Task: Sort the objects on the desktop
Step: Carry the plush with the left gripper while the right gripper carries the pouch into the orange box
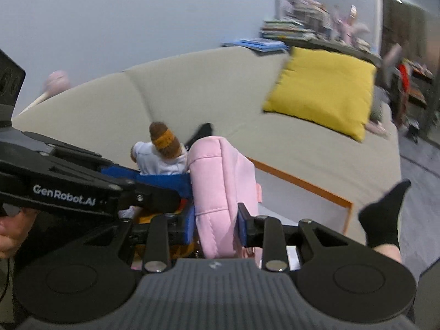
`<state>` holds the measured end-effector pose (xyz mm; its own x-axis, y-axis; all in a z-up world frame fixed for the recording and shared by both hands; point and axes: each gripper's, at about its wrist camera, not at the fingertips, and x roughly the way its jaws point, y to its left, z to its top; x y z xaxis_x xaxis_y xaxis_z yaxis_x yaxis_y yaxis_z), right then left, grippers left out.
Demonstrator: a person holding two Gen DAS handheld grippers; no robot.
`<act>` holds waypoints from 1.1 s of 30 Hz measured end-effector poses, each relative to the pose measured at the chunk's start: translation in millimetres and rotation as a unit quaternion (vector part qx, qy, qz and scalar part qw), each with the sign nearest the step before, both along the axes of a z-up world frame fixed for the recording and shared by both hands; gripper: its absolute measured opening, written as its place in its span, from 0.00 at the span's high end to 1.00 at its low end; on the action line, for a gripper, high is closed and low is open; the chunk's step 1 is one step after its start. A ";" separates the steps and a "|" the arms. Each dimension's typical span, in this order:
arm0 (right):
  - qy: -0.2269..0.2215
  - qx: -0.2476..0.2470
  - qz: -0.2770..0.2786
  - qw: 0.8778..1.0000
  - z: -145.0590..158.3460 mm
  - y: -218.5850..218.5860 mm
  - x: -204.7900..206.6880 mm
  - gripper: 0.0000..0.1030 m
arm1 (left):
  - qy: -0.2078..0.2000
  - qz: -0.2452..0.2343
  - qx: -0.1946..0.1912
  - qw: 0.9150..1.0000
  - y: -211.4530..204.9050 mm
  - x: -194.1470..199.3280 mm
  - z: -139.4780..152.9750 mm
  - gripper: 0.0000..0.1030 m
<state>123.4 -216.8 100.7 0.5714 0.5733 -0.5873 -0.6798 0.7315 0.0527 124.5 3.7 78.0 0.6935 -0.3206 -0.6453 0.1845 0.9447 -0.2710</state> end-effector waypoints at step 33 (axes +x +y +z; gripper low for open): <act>0.122 -0.121 -0.133 0.976 -126.8 16.2 124.0 0.68 | 0.238 -0.060 -0.010 0.969 -14.5 176.5 -149.0 0.63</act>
<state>247.4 -200.5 -26.1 0.5076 0.2517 -0.8240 -0.4529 0.8915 -0.0067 301.0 -10.8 -71.0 0.2757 -0.3958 -0.8760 0.1421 0.9181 -0.3701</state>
